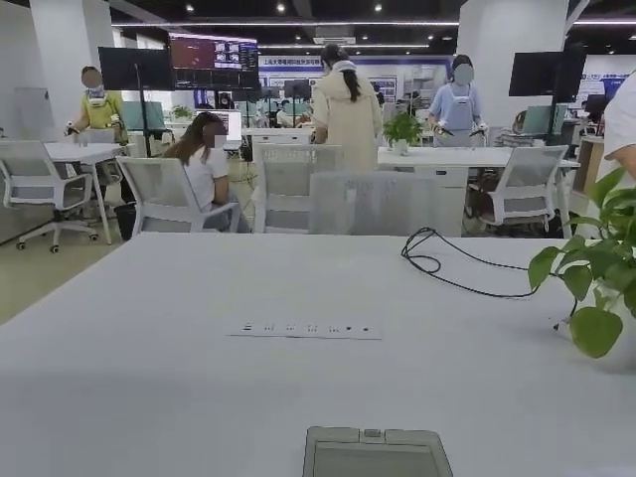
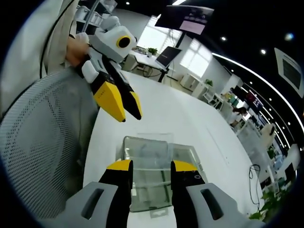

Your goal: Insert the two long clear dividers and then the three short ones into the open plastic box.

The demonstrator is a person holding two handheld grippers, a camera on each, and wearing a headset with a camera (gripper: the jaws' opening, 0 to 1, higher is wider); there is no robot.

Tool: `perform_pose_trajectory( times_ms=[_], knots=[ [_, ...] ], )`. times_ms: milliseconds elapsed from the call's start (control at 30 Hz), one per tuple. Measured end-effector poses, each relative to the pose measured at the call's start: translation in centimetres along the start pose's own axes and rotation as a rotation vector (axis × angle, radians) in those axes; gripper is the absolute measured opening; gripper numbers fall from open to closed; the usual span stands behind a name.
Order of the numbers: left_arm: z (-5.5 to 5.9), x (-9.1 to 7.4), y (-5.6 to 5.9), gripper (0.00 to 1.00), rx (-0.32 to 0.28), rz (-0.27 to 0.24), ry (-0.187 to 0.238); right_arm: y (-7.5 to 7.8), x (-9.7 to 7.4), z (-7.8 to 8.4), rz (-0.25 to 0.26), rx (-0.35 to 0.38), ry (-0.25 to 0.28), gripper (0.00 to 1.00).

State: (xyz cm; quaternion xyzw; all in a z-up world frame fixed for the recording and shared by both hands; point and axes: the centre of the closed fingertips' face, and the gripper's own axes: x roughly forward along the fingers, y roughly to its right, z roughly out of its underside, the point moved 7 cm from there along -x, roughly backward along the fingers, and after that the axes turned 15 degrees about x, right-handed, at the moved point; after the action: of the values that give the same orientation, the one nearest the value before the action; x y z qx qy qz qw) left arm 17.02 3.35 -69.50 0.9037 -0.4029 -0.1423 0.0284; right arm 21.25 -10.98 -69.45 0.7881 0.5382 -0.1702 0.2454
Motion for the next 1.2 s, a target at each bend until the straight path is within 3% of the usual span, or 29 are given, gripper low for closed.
perform_pose_trajectory(
  times_ms=[200, 467, 733, 800, 833, 867, 1067, 1200],
  knots=[
    [-0.1, 0.1, -0.1, 0.23, -0.059, 0.002, 0.024, -0.6, 0.7, -0.9, -0.021, -0.016, 0.024, 0.32],
    [-0.2, -0.1, -0.1, 0.09, -0.109, 0.017, 0.047, -1.3, 1.0, -2.1, -0.035, -0.044, 0.054, 0.32],
    [-0.2, -0.1, -0.2, 0.00, -0.122, 0.010, 0.035, -1.4, 1.1, -2.8, -0.026, -0.052, 0.072, 0.32],
    [-0.2, -0.1, -0.4, 0.00, -0.172, -0.012, 0.024, -1.4, 1.1, -2.8, -0.021, -0.049, 0.070, 0.32],
    [-0.2, -0.1, -0.3, 0.00, -0.229, -0.010, 0.023, -1.4, 1.2, -2.9, -0.016, -0.052, 0.068, 0.32],
    [-0.2, -0.1, -0.4, 0.00, -0.237, -0.015, 0.021, -1.4, 1.2, -2.9, -0.014, -0.051, 0.064, 0.32],
    [-0.4, 0.1, -0.3, 0.00, -0.245, -0.059, -0.004, -1.4, 1.5, -3.0, 0.019, -0.046, 0.034, 0.32],
    [-0.6, 0.0, -0.4, 0.00, -0.236, -0.058, -0.014, -1.4, 1.5, -3.0, 0.026, -0.025, 0.036, 0.33]
  ],
)
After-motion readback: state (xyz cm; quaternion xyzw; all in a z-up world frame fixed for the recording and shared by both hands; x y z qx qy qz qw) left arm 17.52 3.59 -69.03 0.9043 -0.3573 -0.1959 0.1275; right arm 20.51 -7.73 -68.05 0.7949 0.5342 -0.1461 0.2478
